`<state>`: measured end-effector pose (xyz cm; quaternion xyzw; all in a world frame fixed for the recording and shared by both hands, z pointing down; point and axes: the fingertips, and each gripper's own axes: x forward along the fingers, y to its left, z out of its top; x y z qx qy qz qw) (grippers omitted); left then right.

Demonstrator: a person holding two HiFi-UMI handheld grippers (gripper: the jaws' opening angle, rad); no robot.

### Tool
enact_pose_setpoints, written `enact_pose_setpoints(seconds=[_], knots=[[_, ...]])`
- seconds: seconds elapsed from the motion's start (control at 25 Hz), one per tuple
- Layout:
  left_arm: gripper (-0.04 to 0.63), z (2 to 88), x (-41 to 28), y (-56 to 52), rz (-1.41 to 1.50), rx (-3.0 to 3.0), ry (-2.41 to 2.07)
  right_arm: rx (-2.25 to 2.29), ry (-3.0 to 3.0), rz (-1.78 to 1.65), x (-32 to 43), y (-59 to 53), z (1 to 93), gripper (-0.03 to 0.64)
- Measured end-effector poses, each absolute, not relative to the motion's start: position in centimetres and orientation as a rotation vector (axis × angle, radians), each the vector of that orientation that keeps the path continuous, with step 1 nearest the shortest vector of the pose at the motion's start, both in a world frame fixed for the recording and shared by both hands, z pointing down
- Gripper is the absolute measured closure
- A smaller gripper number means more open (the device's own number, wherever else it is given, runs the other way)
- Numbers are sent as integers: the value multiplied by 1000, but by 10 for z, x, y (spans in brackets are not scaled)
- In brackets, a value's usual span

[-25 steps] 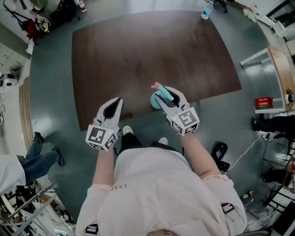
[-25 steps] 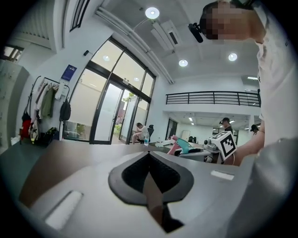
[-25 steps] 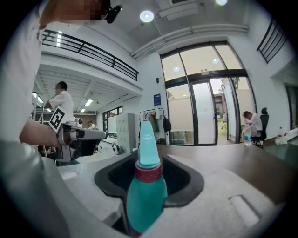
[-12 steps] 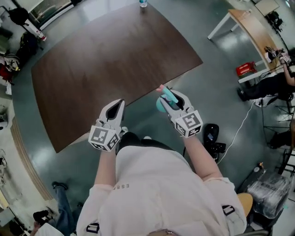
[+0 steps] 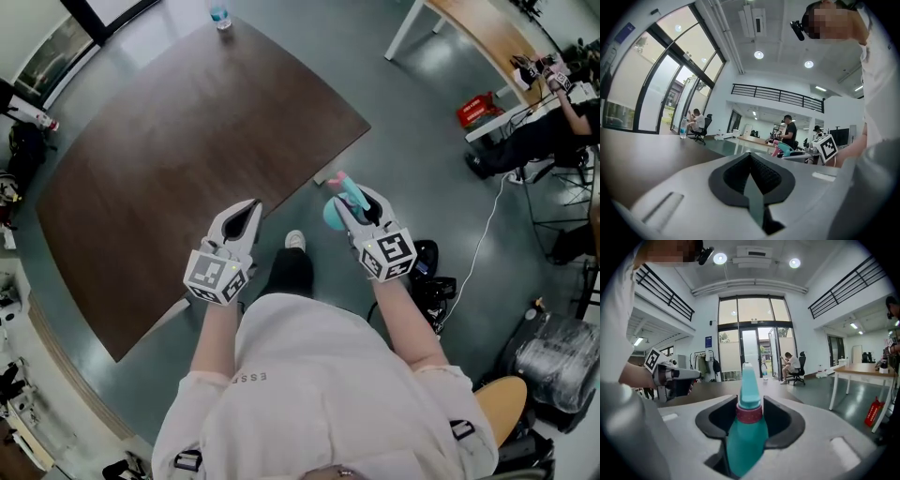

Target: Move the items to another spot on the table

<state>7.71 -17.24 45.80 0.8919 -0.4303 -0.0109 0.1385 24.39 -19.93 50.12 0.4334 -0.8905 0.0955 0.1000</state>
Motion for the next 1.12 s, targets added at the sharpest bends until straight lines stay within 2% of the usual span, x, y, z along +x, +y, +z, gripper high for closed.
enact_pose_setpoints(seconds=[0.24,0.56,1.12], knots=[[578,455,96,-251,-60,2570,-1279,1225,-2621,258,261,-275,504,457],[578,440,84,-321,-98,2503,-1397,1113,-2711,270,237,-374,489,457],[578,455,47,-387,-129,2144,-1902,527,-2815,182,172,-491,516,457]])
